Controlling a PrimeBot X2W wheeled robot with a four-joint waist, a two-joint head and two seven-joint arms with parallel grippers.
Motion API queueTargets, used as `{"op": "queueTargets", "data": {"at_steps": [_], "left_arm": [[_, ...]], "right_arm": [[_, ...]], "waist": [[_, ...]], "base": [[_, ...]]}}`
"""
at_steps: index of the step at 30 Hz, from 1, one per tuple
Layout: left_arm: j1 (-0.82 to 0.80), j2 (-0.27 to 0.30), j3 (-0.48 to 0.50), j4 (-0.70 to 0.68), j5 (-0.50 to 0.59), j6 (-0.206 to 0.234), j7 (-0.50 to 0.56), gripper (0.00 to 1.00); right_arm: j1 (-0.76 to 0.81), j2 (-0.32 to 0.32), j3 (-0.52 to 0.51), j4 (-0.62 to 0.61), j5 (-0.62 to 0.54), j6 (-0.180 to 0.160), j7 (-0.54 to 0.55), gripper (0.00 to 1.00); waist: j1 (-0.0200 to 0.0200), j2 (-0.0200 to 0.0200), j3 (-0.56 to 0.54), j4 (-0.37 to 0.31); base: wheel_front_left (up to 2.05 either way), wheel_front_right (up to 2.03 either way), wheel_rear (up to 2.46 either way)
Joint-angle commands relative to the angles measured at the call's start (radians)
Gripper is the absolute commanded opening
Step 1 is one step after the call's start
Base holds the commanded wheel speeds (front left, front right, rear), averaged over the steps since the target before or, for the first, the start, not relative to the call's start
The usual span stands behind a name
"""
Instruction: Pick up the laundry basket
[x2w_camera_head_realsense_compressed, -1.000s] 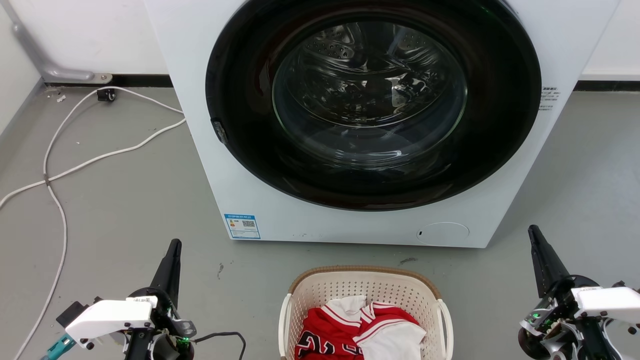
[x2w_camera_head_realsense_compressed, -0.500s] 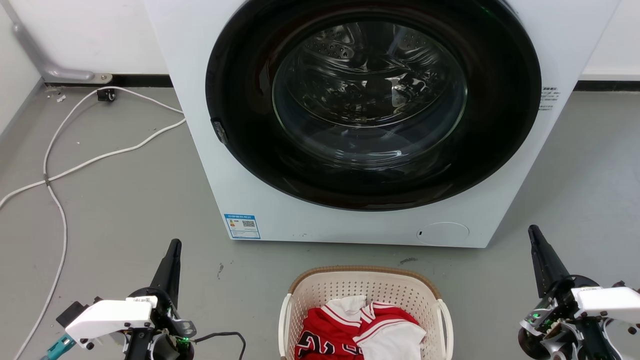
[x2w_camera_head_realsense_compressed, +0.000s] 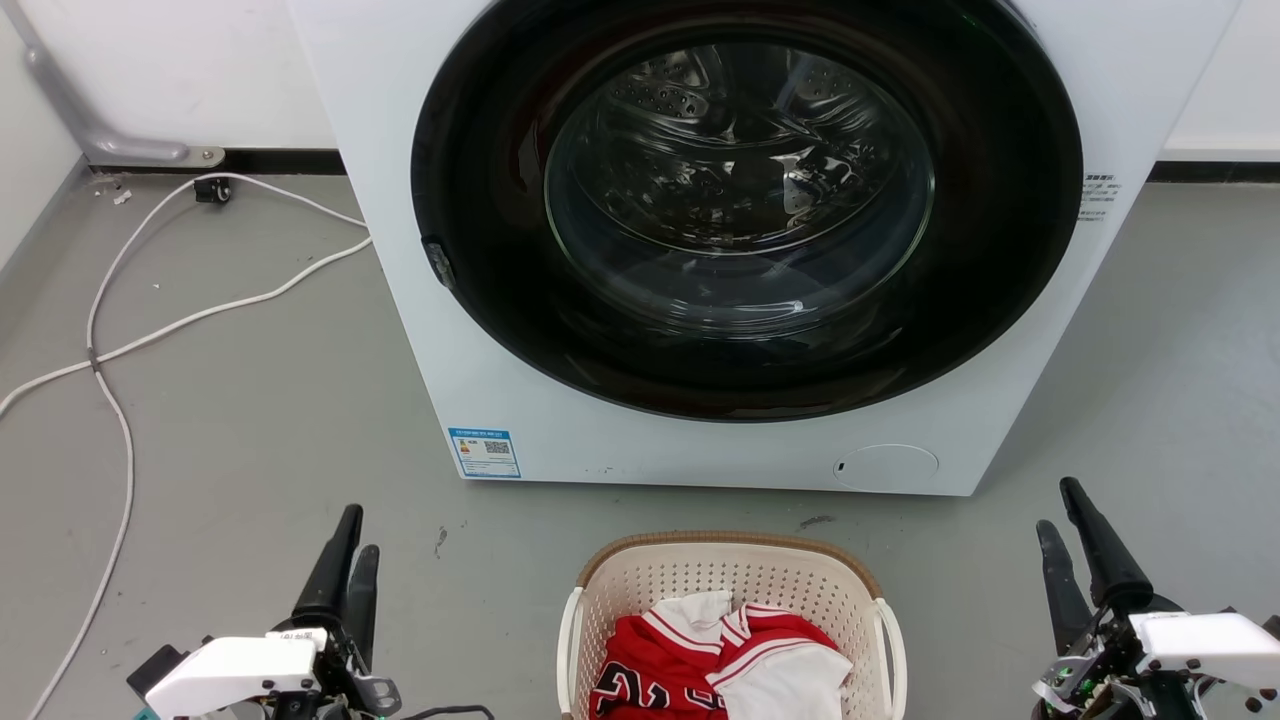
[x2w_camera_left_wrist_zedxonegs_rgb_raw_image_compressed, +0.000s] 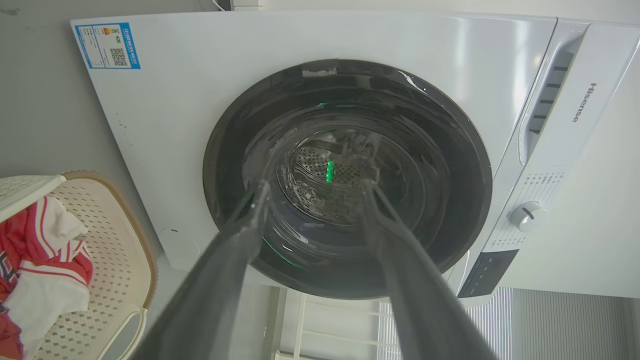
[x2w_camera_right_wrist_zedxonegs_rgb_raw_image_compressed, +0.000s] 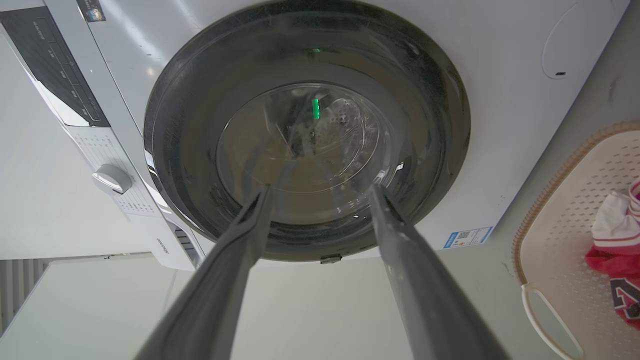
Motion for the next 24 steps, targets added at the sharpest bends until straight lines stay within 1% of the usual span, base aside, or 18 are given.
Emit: {"op": "queueTargets", "data": {"at_steps": [1, 7, 15, 19, 24], "left_arm": [[-0.015, 0.002, -0.003, -0.025, 0.004, -0.002, -0.011, 1.00], [-0.006, 0.002, -0.010, -0.041, 0.016, -0.002, -0.041, 1.00], [0.000, 0.003, 0.016, -0.040, 0.071, -0.002, -0.078, 1.00], [0.001, 0.003, 0.031, -0.035, 0.112, -0.003, -0.095, 1.00], [0.002, 0.003, 0.056, -0.045, 0.163, -0.003, -0.116, 1.00]], "right_arm": [[-0.017, -0.002, 0.007, -0.024, -0.007, 0.000, -0.010, 1.00], [-0.009, -0.002, 0.017, -0.033, -0.027, 0.000, -0.041, 1.00], [-0.009, -0.003, -0.009, -0.026, -0.135, 0.000, -0.078, 1.00], [-0.014, -0.003, -0.027, -0.016, -0.219, 0.000, -0.096, 1.00], [-0.020, -0.003, -0.055, -0.045, -0.387, 0.000, -0.116, 1.00]], "waist": [[0.0000, 0.0000, 0.000, 0.000], [0.0000, 0.0000, 0.001, -0.001], [0.0000, 0.0000, 0.002, -0.003], [0.0000, 0.0000, 0.002, -0.003], [0.0000, 0.0000, 0.004, -0.003]], "base": [[0.00, 0.00, 0.00], [0.00, 0.00, 0.00], [0.00, 0.00, 0.00], [0.00, 0.00, 0.00], [0.00, 0.00, 0.00]]}}
